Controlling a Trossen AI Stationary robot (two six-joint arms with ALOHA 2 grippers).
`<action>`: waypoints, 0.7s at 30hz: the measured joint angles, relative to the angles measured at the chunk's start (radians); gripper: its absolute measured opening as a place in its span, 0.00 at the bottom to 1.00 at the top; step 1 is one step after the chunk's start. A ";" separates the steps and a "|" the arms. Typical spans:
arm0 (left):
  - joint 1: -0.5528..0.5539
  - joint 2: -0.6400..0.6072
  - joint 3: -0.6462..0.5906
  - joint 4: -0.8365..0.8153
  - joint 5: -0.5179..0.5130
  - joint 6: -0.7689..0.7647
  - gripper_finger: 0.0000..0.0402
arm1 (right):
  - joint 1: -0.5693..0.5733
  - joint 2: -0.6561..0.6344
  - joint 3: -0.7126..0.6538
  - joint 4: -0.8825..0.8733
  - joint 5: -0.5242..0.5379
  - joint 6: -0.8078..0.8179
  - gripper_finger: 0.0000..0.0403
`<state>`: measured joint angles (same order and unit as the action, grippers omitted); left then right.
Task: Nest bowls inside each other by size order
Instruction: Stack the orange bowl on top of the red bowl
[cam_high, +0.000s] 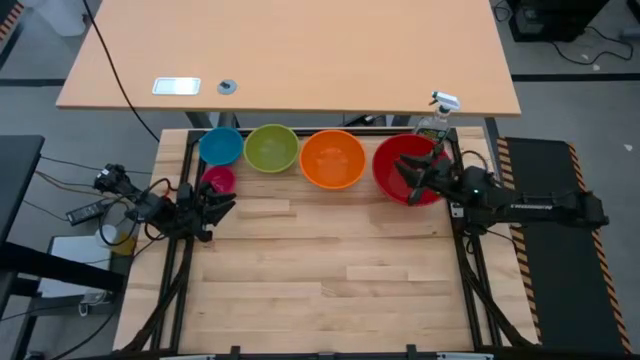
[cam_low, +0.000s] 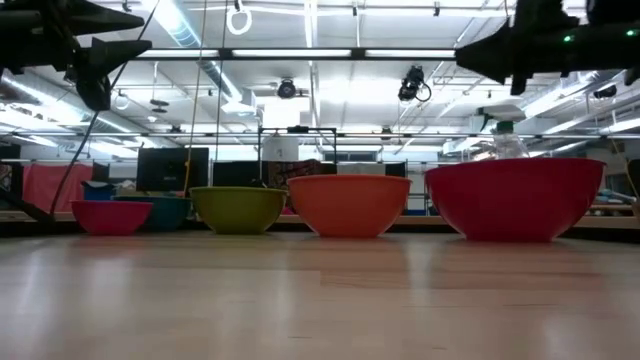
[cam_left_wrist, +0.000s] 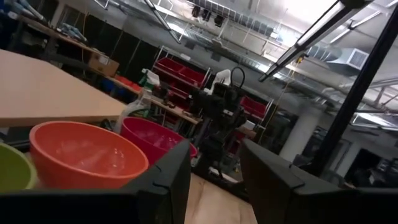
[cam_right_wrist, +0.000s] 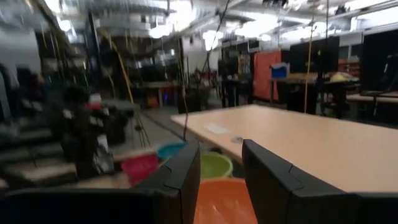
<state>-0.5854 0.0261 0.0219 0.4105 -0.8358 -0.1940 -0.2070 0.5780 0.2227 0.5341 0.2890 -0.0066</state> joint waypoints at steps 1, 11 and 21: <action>0.000 0.000 0.000 0.006 -0.002 0.006 0.35 | 0.000 0.025 0.012 -0.003 0.002 -0.014 0.32; 0.016 0.000 0.000 0.131 -0.099 0.244 0.35 | 0.000 0.238 0.222 -0.208 0.005 -0.050 0.32; 0.060 0.000 0.073 -0.041 -0.102 0.221 0.35 | 0.026 0.416 0.390 -0.267 0.005 -0.046 0.32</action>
<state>-0.5255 0.0264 0.0952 0.3692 -0.9382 0.0274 -0.1814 0.9943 0.6132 0.2676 0.2943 -0.0528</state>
